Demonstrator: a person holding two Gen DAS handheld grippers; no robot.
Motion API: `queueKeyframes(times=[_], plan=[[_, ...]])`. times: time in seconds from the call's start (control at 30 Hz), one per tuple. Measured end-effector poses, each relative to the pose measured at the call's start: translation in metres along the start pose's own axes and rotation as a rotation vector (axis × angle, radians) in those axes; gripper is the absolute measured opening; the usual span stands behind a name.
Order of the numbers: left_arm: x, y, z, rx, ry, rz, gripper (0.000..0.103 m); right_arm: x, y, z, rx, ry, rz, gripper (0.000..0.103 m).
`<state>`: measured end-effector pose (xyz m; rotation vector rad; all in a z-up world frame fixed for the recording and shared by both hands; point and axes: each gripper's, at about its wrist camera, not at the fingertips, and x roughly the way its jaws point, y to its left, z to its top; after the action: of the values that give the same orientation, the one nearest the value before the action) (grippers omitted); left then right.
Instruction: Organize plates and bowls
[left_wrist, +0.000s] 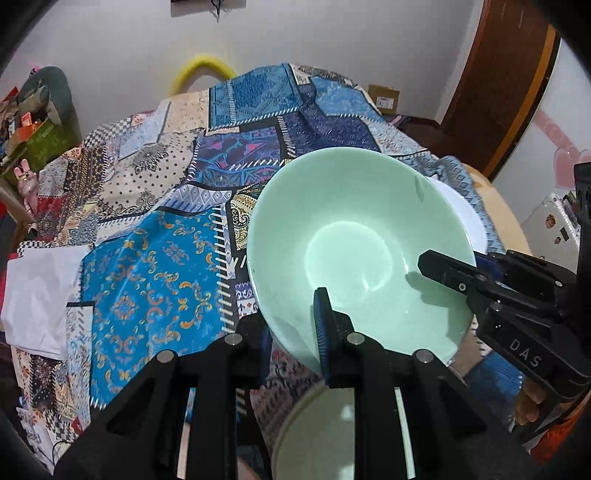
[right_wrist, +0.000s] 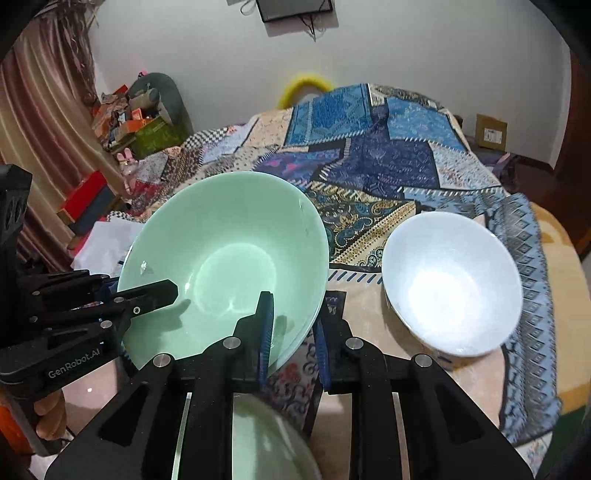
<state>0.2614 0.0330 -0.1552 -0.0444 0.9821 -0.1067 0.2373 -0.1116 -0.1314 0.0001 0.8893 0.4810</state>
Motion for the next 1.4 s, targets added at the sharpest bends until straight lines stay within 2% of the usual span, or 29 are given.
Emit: queueKeyframes(times=[0.33, 0.77, 1.07, 1.4], plan=[[-0.060, -0.004, -0.029, -0.017, -0.051, 0.003, 0.020, -0.042, 0.023, -0.010, -0.026, -0.050, 0.010, 0.019], [-0.109, 0.011, -0.073, -0.068, -0.074, 0.021, 0.020, -0.064, 0.056, -0.032, -0.055, -0.071, 0.058, 0.019], [-0.127, 0.034, -0.101, -0.112, -0.074, 0.041, 0.020, -0.060, 0.084, -0.046, -0.078, -0.054, 0.100, 0.019], [-0.128, 0.078, -0.130, -0.192, -0.053, 0.066, 0.020, -0.037, 0.120, -0.057, -0.116, 0.002, 0.156, 0.019]])
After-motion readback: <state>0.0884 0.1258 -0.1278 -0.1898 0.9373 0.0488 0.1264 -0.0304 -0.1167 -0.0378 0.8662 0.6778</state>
